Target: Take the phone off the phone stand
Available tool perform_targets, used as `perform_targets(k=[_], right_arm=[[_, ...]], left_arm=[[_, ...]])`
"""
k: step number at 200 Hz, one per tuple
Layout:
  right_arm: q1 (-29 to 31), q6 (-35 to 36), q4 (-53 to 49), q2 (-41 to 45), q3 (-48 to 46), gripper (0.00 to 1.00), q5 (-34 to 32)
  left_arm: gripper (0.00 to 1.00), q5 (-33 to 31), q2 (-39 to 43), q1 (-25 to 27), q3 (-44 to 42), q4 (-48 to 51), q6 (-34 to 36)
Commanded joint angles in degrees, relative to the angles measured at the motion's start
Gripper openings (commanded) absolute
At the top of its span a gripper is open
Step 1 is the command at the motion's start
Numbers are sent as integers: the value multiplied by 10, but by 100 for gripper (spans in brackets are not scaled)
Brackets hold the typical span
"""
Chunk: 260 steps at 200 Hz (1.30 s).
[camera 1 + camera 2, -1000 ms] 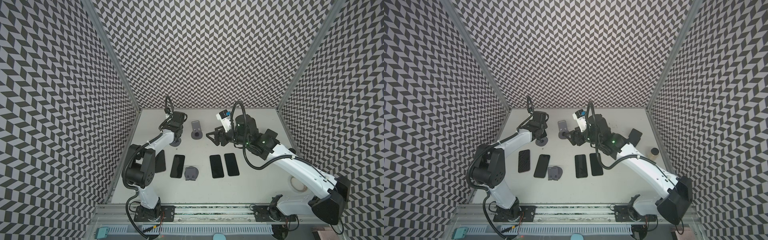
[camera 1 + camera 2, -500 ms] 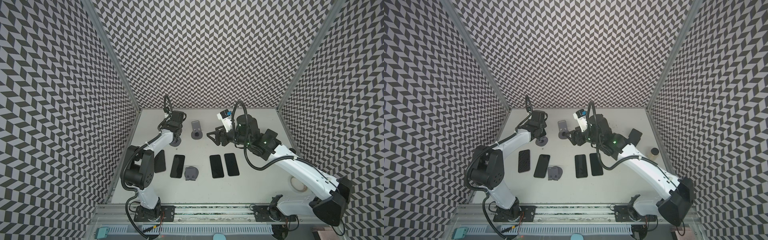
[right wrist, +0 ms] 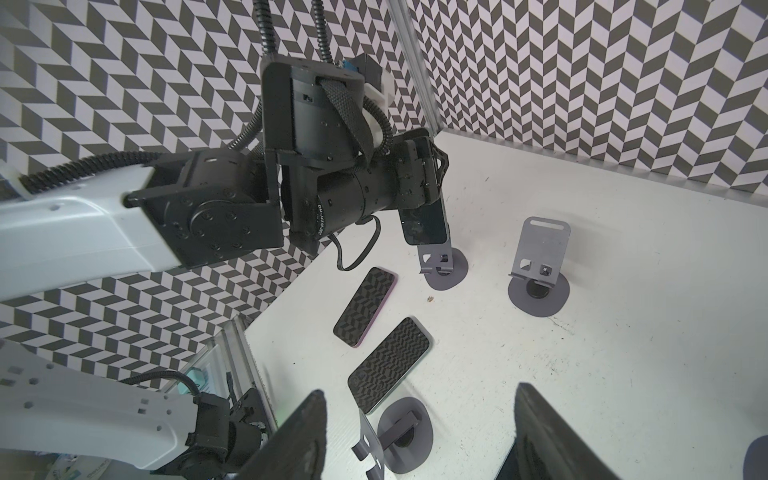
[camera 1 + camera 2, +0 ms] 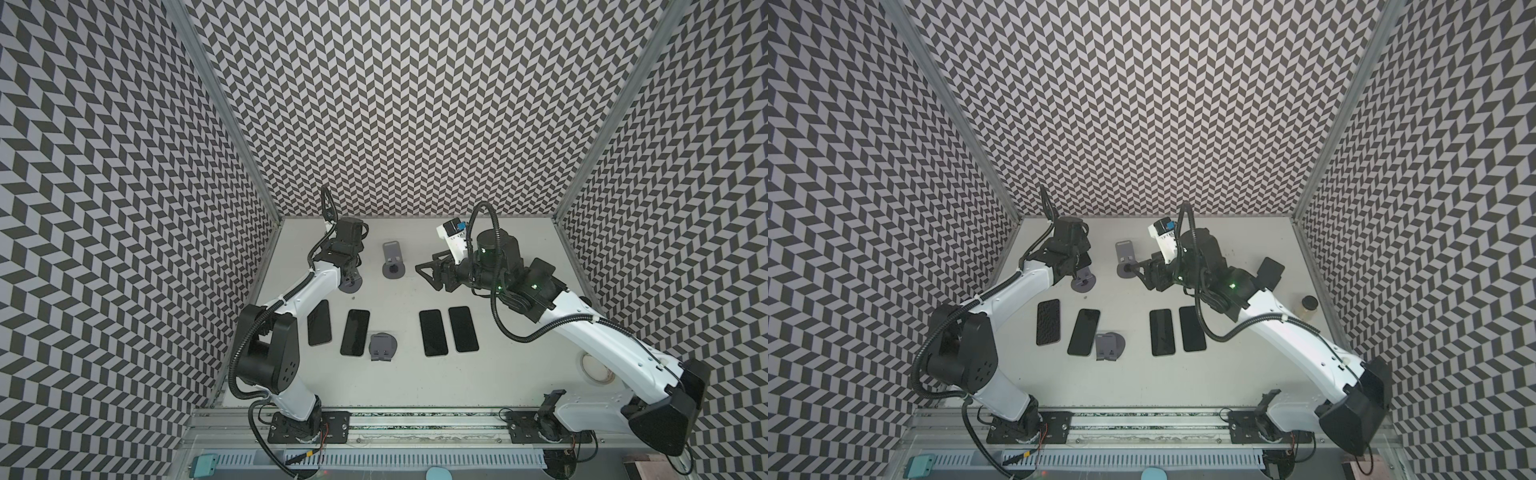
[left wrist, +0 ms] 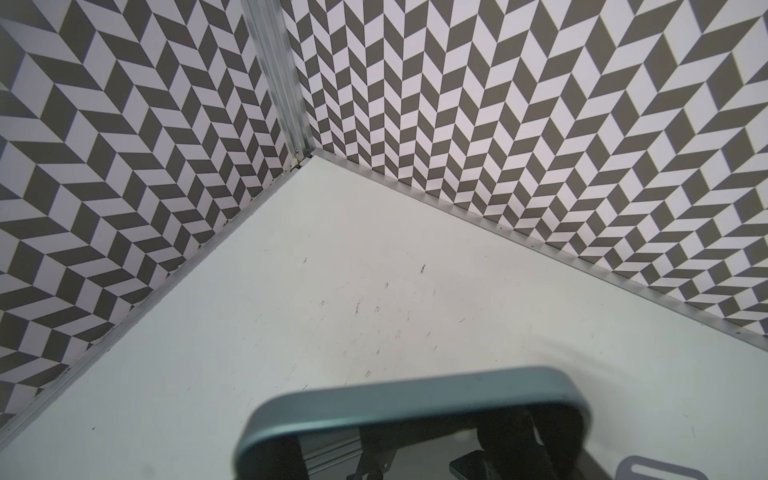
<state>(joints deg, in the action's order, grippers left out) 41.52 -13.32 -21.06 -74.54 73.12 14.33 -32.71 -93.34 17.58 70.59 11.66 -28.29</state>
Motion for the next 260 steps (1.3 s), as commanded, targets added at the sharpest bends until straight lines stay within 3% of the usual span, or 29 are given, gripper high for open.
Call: perform_targets(k=[1, 100, 260], right_arm=[[4, -9, 19, 23, -4, 68, -7], [8, -30, 23, 42, -26, 66, -15], [16, -48, 30, 94, -71, 64, -12]], left_arm=[[65, 2, 33, 0, -5, -22, -4], [66, 52, 88, 34, -31, -21, 16], [65, 71, 132, 129, -41, 10, -3]])
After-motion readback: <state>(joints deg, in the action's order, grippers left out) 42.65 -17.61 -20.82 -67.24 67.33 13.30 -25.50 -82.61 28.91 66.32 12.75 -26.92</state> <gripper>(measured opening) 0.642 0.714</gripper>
